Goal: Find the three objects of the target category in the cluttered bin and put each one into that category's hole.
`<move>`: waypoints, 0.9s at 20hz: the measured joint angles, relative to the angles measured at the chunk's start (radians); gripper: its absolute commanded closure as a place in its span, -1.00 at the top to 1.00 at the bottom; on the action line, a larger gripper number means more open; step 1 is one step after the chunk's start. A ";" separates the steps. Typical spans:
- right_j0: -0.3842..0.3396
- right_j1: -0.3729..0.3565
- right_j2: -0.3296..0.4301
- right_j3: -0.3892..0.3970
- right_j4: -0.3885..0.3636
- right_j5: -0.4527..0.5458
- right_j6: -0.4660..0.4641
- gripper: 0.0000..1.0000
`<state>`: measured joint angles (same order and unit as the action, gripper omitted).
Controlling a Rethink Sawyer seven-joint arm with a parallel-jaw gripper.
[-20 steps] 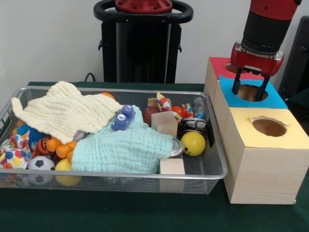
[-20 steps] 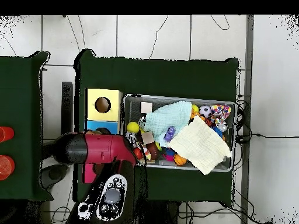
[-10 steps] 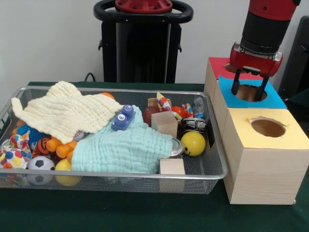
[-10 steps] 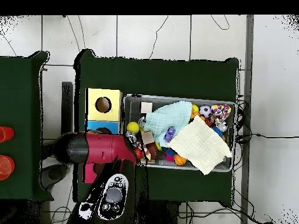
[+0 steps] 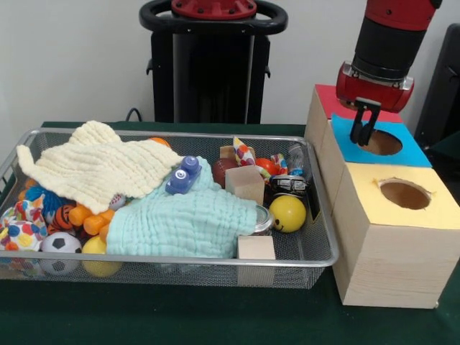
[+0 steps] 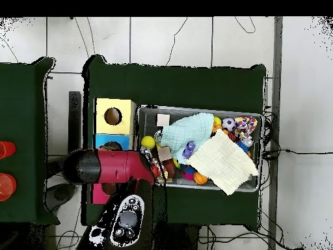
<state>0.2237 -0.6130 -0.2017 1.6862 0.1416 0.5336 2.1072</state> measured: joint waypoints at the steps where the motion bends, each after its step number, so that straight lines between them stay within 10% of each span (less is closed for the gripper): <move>1: -0.001 0.000 -0.001 0.001 -0.002 0.000 0.000 -1.00; 18: -0.006 -0.022 0.000 0.003 -0.009 0.017 0.000 -1.00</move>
<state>0.2182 -0.6351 -0.2019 1.6888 0.1328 0.5501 2.1072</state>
